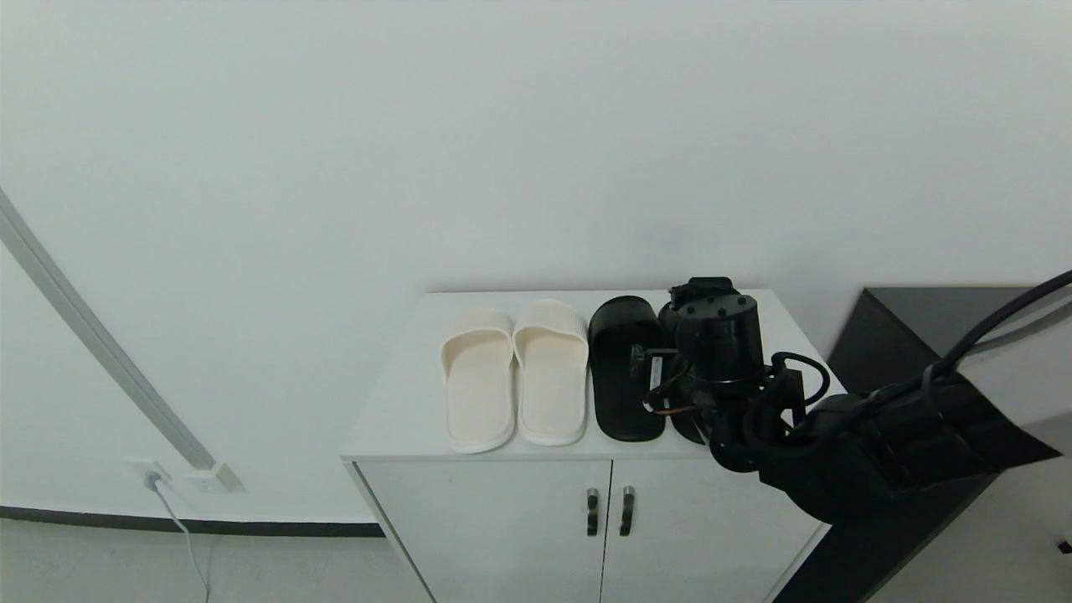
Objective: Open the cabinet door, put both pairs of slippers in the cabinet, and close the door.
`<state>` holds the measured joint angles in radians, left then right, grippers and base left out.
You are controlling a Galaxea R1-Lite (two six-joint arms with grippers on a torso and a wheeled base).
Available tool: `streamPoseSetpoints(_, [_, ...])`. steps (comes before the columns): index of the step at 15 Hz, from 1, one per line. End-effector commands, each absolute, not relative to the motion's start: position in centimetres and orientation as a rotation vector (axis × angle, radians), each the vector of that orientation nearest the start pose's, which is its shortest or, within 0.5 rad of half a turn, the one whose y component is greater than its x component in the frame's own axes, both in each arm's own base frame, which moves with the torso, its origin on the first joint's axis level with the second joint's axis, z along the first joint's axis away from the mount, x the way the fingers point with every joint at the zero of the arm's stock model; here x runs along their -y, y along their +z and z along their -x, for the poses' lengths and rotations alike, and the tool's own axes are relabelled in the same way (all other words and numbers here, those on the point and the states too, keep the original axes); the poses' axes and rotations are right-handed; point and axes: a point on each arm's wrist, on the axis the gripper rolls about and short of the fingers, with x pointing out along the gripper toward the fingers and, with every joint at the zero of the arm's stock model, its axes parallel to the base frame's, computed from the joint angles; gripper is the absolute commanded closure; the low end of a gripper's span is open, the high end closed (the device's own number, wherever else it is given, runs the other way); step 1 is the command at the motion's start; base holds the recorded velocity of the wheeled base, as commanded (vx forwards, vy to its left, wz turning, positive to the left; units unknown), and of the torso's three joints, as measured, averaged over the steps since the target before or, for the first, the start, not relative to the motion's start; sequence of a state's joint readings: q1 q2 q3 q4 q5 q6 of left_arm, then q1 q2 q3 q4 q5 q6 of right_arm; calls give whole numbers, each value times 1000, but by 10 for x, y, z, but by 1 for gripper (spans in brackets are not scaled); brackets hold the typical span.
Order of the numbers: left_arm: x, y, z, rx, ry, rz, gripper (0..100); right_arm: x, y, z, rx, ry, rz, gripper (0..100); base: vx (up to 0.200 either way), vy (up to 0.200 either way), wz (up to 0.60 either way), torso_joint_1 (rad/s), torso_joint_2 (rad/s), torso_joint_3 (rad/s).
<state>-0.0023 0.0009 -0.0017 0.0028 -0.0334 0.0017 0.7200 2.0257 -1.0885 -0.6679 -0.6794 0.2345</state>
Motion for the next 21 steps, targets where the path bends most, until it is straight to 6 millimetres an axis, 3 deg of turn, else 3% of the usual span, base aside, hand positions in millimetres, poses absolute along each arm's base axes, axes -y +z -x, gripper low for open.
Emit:
streamPoseSetpoints(1, [1, 76, 23, -3, -37, -1, 100, -250, 134, -319, -193, 6, -37, 0, 0, 0, 0, 0, 0, 0])
streamPoseSetpoints(5, [1, 76, 23, -3, -37, 0, 100, -255, 120, -334, -166, 7, -22, 0, 0, 0, 0, 0, 0, 0])
streamPoseSetpoints(14, [1, 76, 23, -3, -35, 0, 100, -261, 122, -359, -125, -12, -51, 0, 0, 0, 0, 0, 0, 0])
streamPoseSetpoints(15, [1, 76, 23, -3, -37, 0, 100, -260, 121, -359, -126, -14, -47, 100, 0, 0, 0, 0, 0, 0])
streamPoseSetpoints(18, [1, 75, 23, -5, -37, 0, 100, -258, 124, -361, -119, -21, -47, 100, 0, 0, 0, 0, 0, 0])
streamPoseSetpoints(21, [1, 76, 23, -3, -35, 0, 100, -252, 141, -356, -91, -22, -50, 100, 0, 0, 0, 0, 0, 0])
